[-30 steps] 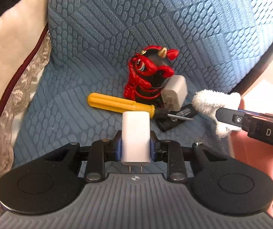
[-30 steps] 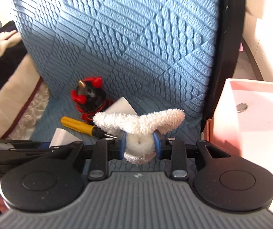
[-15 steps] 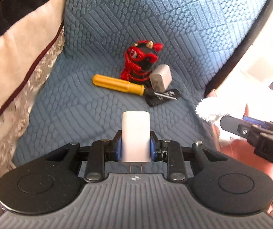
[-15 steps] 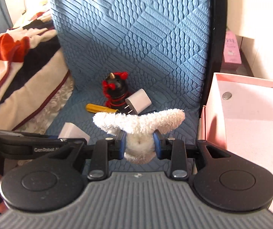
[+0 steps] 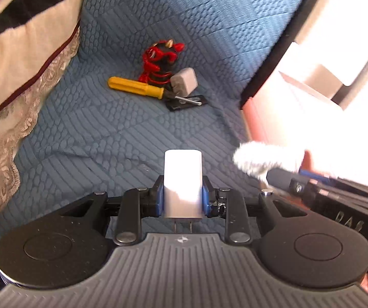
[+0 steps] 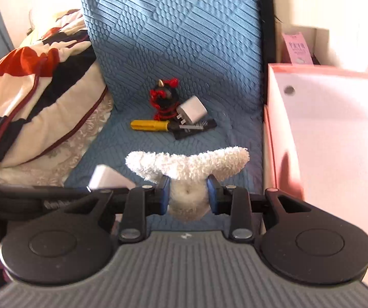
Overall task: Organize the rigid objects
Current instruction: 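Carry the fluffy toy and charger with both tools over the pink box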
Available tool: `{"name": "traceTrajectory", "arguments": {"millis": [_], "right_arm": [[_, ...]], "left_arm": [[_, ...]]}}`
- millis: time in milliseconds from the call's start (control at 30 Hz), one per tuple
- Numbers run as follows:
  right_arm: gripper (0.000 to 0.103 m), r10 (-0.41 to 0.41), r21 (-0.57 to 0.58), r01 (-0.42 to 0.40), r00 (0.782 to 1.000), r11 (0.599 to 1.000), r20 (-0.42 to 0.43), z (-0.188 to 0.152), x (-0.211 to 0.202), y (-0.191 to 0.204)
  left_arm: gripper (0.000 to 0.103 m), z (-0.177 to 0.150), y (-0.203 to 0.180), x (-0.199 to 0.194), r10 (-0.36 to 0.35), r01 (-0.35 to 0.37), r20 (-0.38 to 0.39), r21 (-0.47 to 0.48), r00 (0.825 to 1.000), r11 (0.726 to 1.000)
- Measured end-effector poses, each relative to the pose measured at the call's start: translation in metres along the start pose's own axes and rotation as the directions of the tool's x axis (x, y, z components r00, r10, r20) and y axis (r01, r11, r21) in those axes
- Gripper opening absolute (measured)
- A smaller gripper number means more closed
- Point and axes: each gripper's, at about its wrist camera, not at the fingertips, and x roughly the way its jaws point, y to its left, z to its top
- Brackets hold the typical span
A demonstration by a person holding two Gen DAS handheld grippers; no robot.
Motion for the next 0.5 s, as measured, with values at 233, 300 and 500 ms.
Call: {"name": "traceTrajectory", "arguments": {"millis": [233, 300, 500], "right_arm": [[0.033, -0.045, -0.004, 0.045, 0.998, 0.999, 0.039, -0.010, -0.037, -0.003], [0.033, -0.049, 0.008, 0.048, 0.998, 0.999, 0.032, -0.013, -0.044, -0.005], [0.033, -0.053, 0.027, 0.052, 0.998, 0.998, 0.038, -0.008, -0.070, -0.014]], "left_arm": [[0.032, -0.010, -0.021, -0.018, -0.001, -0.001, 0.030, 0.048, 1.000, 0.999], [0.032, -0.013, -0.023, -0.019, 0.013, -0.014, 0.020, 0.067, 1.000, 0.998], [0.032, -0.012, -0.036, -0.033, 0.008, -0.008, 0.010, 0.067, 1.000, 0.998]]}}
